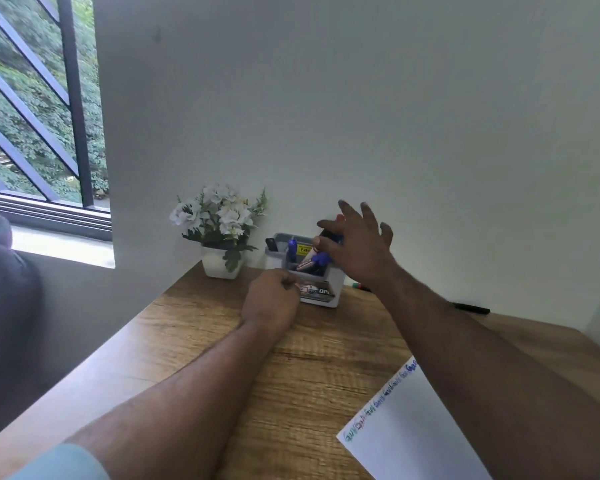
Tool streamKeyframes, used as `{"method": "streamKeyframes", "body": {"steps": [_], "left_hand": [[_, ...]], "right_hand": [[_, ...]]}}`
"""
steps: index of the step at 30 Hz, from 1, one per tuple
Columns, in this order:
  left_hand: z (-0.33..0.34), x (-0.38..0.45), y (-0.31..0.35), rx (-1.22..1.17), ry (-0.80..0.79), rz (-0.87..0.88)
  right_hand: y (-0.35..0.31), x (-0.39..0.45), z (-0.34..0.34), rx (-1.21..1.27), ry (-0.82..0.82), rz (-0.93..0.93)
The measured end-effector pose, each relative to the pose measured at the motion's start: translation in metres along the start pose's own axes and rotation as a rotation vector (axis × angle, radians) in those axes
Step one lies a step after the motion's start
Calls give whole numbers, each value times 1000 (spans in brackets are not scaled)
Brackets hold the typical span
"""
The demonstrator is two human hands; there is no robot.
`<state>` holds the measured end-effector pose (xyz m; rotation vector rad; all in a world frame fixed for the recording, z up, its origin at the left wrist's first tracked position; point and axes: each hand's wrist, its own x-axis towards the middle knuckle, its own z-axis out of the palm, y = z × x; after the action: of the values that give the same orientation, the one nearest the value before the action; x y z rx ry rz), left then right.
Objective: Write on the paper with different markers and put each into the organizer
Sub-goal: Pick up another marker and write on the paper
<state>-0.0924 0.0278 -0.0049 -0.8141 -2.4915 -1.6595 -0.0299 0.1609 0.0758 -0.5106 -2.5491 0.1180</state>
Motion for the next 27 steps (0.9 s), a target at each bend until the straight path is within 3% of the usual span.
{"method": "streamKeyframes", "body": {"steps": [10,15,17,22,27], "left_hand": [[1,-2,2,21,-15,23],[1,-1,1,-13,-5,1],[1,-1,2,-19,-2,-3],[0,-2,2,9,4,1],[5,-6,8,104,-60,144]], "right_hand": [[-24,9,-18,28,198,-73],[-41,23,-44,323,343,-165],[-48,28,-39,359,311,-175],[-49,21,-12,219,-21,-125],[-13,9,-33,434,298,-63]]}}
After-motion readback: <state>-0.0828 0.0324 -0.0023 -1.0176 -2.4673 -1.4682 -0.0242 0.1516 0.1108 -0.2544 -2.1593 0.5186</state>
